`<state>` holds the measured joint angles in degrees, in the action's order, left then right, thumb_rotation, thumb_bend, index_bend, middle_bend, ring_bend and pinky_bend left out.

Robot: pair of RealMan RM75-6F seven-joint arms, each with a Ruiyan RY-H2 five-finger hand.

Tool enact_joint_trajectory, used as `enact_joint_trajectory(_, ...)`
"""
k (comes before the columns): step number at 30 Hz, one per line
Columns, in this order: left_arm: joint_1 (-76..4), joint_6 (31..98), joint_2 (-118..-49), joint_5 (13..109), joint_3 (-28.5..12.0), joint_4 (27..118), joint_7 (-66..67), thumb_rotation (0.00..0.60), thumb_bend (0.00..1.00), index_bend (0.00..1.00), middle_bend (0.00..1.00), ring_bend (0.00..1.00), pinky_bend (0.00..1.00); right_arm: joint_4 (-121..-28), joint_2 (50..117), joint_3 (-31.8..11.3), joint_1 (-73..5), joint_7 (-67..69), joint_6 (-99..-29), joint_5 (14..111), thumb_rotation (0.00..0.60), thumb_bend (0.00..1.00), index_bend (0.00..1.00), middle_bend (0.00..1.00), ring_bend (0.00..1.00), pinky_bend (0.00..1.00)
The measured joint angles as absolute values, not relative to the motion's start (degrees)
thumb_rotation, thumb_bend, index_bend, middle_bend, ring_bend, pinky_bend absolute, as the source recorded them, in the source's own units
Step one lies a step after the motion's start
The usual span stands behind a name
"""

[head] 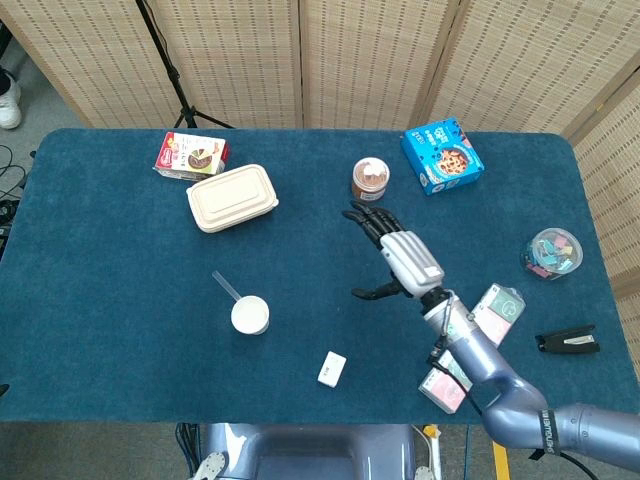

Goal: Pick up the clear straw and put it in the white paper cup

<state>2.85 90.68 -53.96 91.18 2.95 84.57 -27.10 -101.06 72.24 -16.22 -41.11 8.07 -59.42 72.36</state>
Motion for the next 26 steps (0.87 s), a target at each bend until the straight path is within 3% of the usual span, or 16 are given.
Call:
enact_joint_trajectory(6, 3.44, 91.27, -54.51, 90.58, 2.84, 85.34, -24.95, 0.600, 0.00, 0.00, 0.00, 0.00, 0.00, -95.35, 68.76, -10.03, -33.41, 8.16, -68.20, 81.21, 0.600, 0.00, 0.01, 0.00, 0.00, 0.00)
enact_joint_trajectory(16, 4.75, 92.54, -55.59, 87.96, 1.82, 85.95, -22.66, 0.600, 0.00, 0.00, 0.00, 0.00, 0.00, -91.88, 65.77, -2.13, -20.39, 0.96, -79.32, 83.71, 0.600, 0.00, 0.00, 0.00, 0.00, 0.00)
enact_joint_trajectory(26, 4.86, 93.04, -56.81, 87.07, 0.54, 86.04, -23.53, 0.600, 0.00, 0.00, 0.00, 0.00, 0.00, -91.87, 66.93, -1.72, -13.08, -3.05, -87.84, 83.60, 0.600, 0.00, 0.00, 0.00, 0.00, 0.00)
